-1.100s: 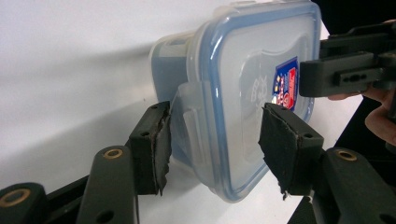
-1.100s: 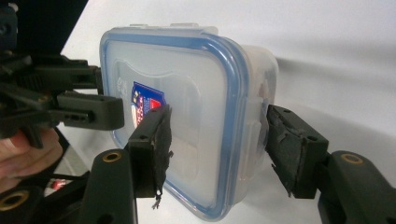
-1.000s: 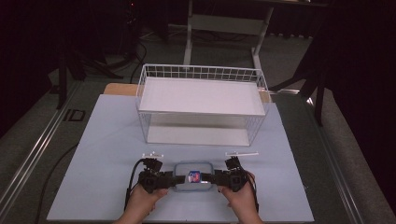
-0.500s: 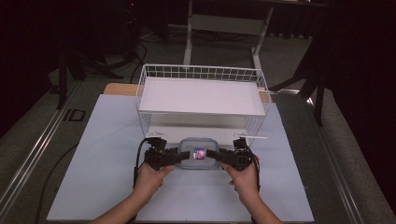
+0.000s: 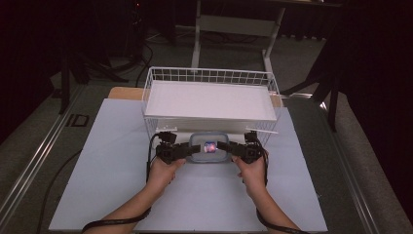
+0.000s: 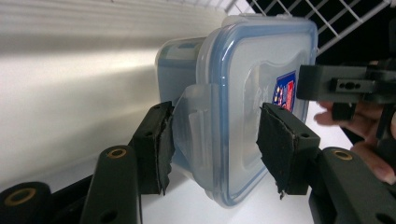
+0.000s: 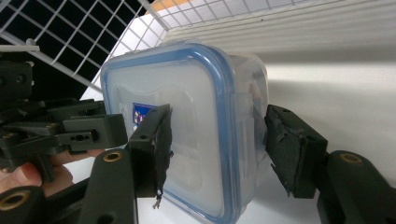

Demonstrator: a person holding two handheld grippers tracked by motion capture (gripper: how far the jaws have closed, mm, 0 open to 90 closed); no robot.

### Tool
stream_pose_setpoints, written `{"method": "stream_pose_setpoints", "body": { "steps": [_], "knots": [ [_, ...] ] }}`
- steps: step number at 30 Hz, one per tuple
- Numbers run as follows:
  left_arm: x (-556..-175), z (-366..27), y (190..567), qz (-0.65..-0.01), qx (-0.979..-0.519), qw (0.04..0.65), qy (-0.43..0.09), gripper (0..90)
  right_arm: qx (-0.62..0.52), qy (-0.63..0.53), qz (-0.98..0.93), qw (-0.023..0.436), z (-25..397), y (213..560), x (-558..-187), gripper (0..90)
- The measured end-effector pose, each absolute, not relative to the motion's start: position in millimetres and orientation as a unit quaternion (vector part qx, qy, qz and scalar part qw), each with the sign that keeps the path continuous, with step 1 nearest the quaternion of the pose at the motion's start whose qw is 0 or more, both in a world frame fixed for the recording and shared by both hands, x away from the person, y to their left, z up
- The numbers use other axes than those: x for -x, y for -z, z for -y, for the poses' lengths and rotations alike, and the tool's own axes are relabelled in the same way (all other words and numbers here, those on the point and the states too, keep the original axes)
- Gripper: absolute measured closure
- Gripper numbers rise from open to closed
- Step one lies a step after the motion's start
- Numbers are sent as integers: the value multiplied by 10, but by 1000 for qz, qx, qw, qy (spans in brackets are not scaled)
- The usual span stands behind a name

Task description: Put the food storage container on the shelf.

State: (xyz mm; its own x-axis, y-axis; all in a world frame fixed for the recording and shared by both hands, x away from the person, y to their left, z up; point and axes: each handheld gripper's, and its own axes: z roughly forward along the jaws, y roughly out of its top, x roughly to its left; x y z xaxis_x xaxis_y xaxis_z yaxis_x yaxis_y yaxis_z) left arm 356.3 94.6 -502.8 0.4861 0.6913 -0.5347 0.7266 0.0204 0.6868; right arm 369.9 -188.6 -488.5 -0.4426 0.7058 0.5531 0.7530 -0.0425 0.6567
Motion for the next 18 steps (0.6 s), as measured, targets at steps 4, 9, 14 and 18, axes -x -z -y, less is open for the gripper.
{"method": "stream_pose_setpoints", "body": {
  "steps": [4, 9, 14, 18],
  "knots": [
    [-3626, -945, 5081, -511, -696, 505, 15, 476, 533, 495, 686, 26, 1886, 4960, -3762, 429],
    [-3707, -946, 5103, -502, -702, 506, 0, 473, 537, 504, 675, 27, 1887, 5060, -3851, 425],
    [-3785, -975, 5171, -504, -693, 516, 3, 471, 544, 494, 678, 30, 1849, 5090, -3899, 421],
    [-3805, -996, 5214, -500, -684, 531, 5, 467, 542, 492, 681, 25, 1846, 5085, -3920, 420]
  ]
}}
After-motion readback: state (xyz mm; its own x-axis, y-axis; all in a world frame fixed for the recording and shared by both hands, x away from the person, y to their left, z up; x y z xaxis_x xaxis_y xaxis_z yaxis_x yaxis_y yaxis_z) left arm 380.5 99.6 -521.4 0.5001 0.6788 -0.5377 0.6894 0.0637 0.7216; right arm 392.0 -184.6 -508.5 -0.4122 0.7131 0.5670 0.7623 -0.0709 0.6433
